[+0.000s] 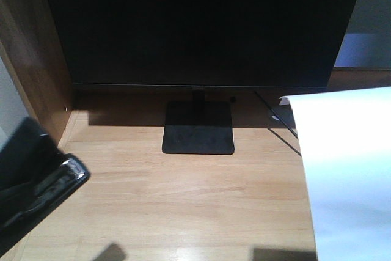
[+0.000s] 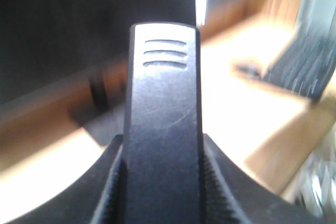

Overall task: Grab stapler and paper to desk for stapling
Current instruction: 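Lower the black stapler in the left gripper toward the desktop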

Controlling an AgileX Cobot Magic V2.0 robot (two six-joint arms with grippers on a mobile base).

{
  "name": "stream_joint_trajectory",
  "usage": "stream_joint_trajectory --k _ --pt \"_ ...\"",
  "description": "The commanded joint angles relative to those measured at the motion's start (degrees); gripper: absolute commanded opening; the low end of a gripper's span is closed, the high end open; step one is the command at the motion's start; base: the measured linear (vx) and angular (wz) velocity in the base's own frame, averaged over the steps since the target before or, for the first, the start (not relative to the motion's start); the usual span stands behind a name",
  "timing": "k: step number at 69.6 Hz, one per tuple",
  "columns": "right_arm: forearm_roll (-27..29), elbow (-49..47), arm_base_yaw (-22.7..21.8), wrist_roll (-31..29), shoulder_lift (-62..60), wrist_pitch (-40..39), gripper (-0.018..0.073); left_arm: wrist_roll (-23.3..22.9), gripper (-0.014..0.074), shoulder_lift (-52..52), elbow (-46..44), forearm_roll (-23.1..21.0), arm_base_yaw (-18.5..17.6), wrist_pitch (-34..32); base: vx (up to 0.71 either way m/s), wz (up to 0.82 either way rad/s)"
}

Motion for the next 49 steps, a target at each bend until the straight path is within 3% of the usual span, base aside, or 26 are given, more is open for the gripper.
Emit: stream_joint_trajectory --k 1,8,32,40,49 --pt "0.8 -1.8 -0.3 -0.6 0.8 -1.9 -0.0006 3.1 -0.0006 5.9 -1.8 -2.7 -0.3 -9.2 0.0 0.0" --pt "0.8 -1.8 -0.3 -0.6 0.8 -1.9 -0.0006 10.6 -0.0006 10.7 -1.8 -5.6 -0.3 -11.1 0.0 0.0" --pt "0.8 -1.8 -0.3 -0.6 0.8 -1.9 -0.0006 47.3 -0.0006 23.0 -1.8 -24.2 0.2 -11.4 0.0 0.0" --pt "0.8 -1.8 -0.3 -0.6 0.8 -1.9 -0.0006 60.1 -0.0006 26.0 -1.8 -28.9 2.5 -8.4 0.0 0.0" --pt "0.8 -1.8 -0.3 -0.6 0.8 -1.9 -0.0006 73.8 -0.0006 29.5 -1.8 -34.5 7.7 -1.6 0.0 0.0"
